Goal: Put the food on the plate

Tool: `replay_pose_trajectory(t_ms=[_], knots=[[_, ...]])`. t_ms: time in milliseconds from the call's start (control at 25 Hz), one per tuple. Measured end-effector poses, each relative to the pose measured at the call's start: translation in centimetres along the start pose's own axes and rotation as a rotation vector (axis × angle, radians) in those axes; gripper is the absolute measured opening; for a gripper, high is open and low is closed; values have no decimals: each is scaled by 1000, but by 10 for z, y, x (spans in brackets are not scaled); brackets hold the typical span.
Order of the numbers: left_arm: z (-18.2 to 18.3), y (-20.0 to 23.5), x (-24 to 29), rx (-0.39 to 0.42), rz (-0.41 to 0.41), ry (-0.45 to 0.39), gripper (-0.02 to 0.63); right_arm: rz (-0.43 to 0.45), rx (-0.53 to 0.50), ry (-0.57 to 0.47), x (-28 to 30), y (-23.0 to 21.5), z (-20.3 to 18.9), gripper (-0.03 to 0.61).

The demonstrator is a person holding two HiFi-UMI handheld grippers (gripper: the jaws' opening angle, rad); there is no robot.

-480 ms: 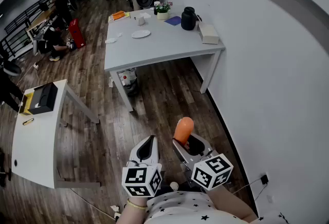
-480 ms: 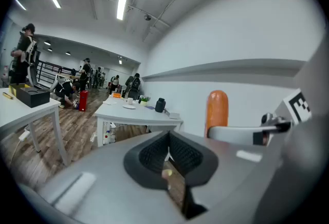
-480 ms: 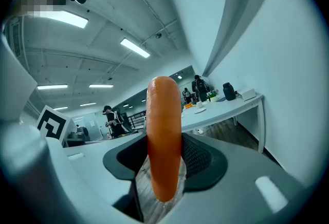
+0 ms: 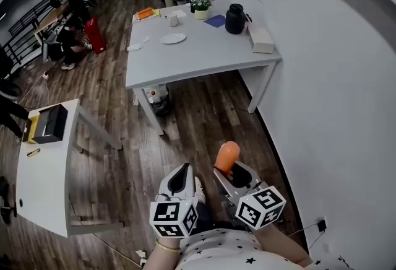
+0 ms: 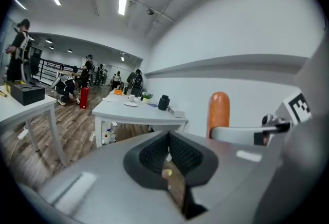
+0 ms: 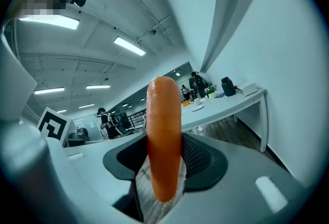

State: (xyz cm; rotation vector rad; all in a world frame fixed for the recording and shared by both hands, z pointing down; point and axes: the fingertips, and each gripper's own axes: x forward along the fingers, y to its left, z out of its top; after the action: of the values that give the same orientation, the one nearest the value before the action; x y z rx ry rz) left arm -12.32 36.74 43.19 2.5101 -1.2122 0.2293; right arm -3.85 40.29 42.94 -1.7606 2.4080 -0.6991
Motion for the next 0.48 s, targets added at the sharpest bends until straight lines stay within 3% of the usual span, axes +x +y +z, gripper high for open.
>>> replay_pose_trajectory(t_ms=[480], knots=[[87,88,164,-9,-20,-21,8,4,-36,2,174,-66,86,202]])
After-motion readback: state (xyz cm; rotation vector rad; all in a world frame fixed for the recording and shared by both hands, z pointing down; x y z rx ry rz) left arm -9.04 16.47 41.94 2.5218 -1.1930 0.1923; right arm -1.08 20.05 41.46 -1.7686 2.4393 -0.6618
